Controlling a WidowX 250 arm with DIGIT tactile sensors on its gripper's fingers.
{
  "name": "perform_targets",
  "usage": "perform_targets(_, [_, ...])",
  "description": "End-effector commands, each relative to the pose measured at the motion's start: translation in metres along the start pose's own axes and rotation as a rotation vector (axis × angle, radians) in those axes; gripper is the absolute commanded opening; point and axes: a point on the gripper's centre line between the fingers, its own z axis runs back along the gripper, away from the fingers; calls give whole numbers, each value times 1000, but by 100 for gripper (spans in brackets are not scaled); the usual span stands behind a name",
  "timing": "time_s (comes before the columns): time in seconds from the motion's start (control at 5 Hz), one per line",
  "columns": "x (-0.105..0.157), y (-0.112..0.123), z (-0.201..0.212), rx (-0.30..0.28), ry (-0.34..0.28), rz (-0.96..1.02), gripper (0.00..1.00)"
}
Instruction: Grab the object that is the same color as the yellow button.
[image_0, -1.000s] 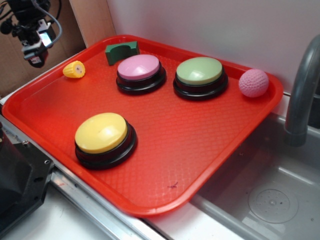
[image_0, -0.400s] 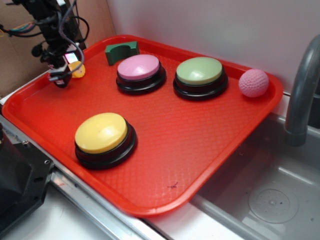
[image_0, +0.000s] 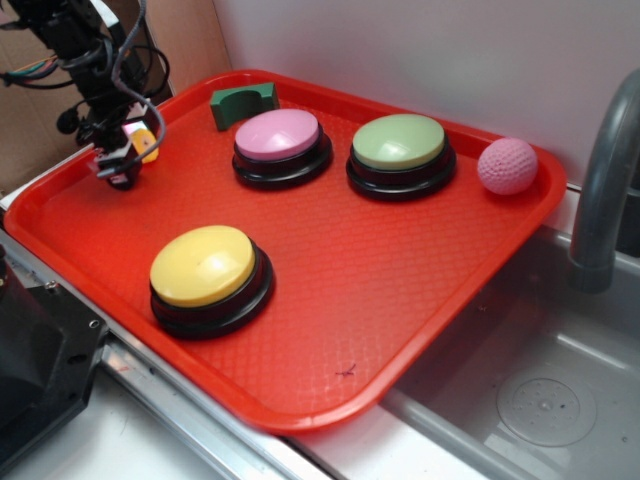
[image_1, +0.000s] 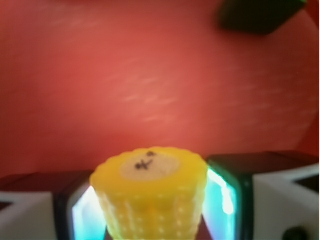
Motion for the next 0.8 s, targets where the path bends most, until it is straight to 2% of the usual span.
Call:
perform_targets(0.0, [30, -48, 101, 70, 147, 89, 0])
perform_targets(0.2, [36, -53, 128, 57, 204, 199, 0])
perform_targets(0.4, [47, -59, 145, 31, 210, 218, 0])
perform_targets(0.6, [47, -63, 157, -19, 183, 254, 0])
